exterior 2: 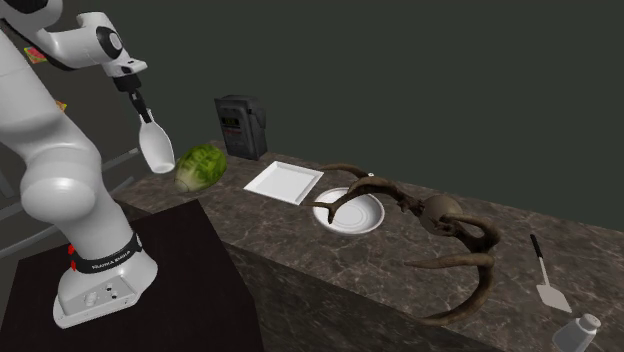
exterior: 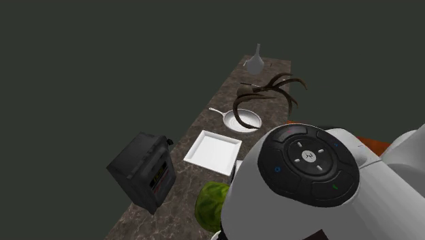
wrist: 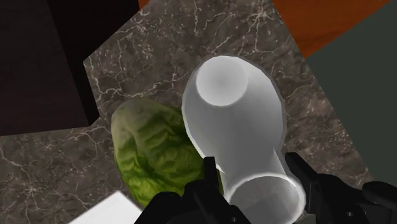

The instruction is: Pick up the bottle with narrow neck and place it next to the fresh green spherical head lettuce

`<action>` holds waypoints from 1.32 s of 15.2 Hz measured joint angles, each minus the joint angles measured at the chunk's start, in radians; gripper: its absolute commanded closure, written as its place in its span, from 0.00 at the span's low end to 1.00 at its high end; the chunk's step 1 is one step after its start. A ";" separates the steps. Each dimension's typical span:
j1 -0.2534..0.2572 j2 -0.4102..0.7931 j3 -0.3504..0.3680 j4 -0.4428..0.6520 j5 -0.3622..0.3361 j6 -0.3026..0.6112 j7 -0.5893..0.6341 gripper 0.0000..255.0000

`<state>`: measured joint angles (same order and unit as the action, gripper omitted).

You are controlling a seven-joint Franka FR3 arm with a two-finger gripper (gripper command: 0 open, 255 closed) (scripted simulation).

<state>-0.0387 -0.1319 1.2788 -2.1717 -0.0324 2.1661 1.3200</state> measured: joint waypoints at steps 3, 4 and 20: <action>-0.037 0.060 0.048 -0.021 -0.070 0.038 0.054 1.00; -0.046 0.084 0.063 -0.030 -0.101 0.050 0.079 1.00; 0.042 0.300 -0.001 -0.067 -0.386 0.106 0.293 0.00</action>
<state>0.0036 0.1684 1.2779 -2.2390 -0.4187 2.2721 1.6126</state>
